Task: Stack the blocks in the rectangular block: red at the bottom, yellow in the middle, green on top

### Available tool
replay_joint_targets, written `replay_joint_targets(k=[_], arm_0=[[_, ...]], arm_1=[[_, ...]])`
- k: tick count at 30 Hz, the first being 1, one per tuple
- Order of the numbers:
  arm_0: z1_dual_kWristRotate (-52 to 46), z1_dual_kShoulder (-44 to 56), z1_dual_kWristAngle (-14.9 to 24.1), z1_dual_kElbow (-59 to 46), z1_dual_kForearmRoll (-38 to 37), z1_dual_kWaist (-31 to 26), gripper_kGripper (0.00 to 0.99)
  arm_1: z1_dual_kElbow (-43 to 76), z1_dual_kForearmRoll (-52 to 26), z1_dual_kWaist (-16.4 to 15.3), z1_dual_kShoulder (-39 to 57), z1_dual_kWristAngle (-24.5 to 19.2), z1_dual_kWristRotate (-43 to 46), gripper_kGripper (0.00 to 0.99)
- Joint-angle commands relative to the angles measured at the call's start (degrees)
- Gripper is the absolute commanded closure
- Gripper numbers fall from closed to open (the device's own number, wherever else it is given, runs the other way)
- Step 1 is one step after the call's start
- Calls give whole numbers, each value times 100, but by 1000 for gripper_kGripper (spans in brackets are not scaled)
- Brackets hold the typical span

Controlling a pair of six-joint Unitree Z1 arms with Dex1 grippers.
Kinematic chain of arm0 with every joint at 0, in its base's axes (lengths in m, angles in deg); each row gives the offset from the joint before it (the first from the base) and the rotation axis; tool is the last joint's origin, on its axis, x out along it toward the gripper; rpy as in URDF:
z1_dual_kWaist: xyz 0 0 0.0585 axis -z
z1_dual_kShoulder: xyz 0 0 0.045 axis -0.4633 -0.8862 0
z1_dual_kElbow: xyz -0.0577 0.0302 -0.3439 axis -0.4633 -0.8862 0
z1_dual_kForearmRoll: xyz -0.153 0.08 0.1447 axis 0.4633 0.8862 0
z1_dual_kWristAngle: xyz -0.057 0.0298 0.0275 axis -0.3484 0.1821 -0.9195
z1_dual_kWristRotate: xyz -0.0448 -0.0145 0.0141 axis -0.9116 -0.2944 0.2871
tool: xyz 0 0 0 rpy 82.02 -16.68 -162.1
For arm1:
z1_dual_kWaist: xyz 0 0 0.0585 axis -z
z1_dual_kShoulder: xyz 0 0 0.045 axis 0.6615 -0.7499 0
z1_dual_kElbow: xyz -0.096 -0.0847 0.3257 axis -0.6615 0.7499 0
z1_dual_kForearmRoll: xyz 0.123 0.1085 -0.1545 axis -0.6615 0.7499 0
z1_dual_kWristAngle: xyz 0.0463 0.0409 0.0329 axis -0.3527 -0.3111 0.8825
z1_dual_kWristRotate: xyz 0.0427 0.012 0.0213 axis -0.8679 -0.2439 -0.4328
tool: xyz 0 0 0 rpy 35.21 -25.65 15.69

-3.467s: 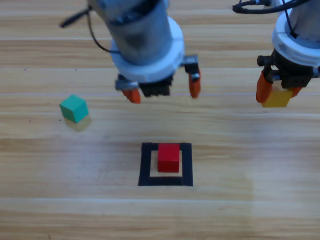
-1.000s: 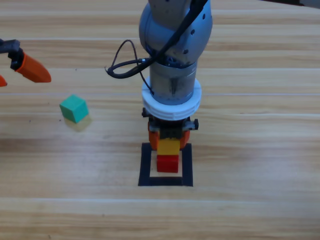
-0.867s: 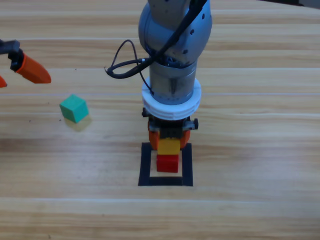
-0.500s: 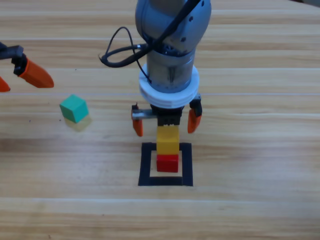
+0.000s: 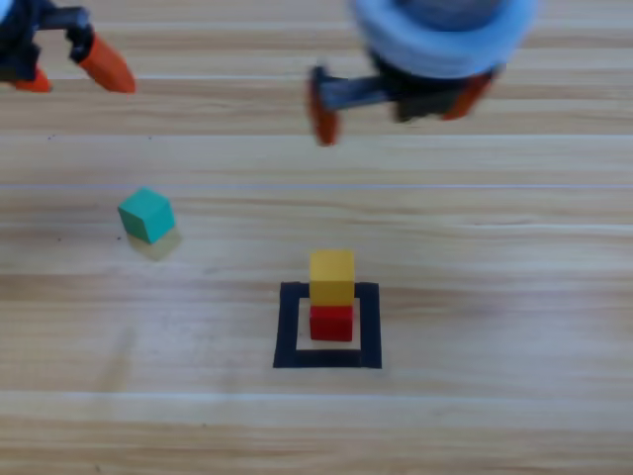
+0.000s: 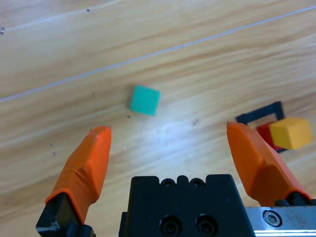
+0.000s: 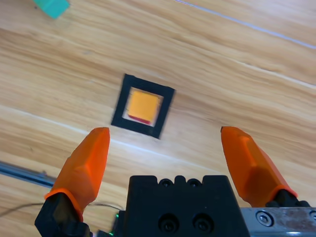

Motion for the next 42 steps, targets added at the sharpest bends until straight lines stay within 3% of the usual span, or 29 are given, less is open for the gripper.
replay_joint_targets(k=[1, 6, 9, 15, 18, 42], arm_0=[[568, -1696, 399, 1135, 670, -154, 0], [1112, -2504, 487, 1715, 1197, -154, 0], [1376, -2724, 478, 1724, 1250, -154, 0], [1552, -2759, 364, 1627, 1250, -137, 0], [1605, -2751, 320, 1601, 1250, -84, 1], [1244, -3436, 531, 1566, 986, 408, 19]], arm_1=[[3169, -1852, -208, 1895, -115, 394, 0], [6245, -4384, -182, 3485, 509, 1414, 0], [7089, -5087, -182, 3644, 816, 1757, 0], [7203, -5183, -182, 3556, 1405, 2240, 1], [7353, -5342, -208, 3521, 1247, 2759, 1], [7344, -5350, -217, 3459, 1440, 2855, 1]])
